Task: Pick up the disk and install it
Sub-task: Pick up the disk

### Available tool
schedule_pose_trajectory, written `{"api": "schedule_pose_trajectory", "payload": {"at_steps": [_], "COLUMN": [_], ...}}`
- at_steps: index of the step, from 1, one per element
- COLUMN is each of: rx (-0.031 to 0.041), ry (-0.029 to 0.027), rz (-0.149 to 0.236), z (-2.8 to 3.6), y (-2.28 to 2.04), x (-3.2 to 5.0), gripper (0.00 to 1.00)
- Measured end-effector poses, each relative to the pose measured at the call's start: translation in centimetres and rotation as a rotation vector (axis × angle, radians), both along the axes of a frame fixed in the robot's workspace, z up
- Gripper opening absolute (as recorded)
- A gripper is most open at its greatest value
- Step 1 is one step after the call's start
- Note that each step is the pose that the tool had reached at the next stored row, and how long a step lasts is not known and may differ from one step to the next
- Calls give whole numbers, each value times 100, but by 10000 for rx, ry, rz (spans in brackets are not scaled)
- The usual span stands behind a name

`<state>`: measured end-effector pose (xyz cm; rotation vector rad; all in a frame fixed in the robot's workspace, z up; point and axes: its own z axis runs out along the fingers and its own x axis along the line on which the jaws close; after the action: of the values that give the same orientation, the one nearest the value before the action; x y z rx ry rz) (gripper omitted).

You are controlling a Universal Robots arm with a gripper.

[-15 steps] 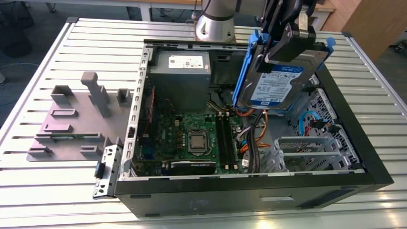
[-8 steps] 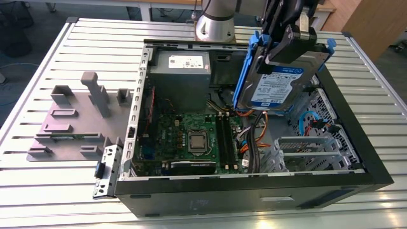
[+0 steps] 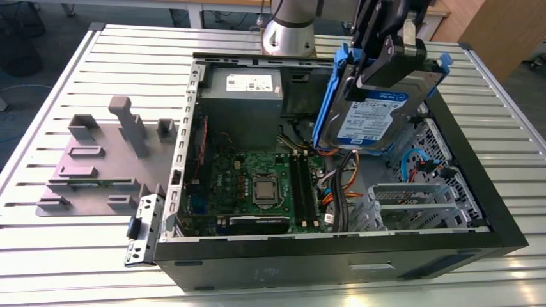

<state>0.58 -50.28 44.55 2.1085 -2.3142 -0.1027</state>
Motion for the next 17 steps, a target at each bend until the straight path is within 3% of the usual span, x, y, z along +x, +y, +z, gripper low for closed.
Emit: {"api": "schedule_pose_trajectory", "payload": {"at_steps": [17], "rx": [-1], "ry": [0], "rz": [17], "z": [-7], "y": [-56], "x": [5], "gripper": [37]}}
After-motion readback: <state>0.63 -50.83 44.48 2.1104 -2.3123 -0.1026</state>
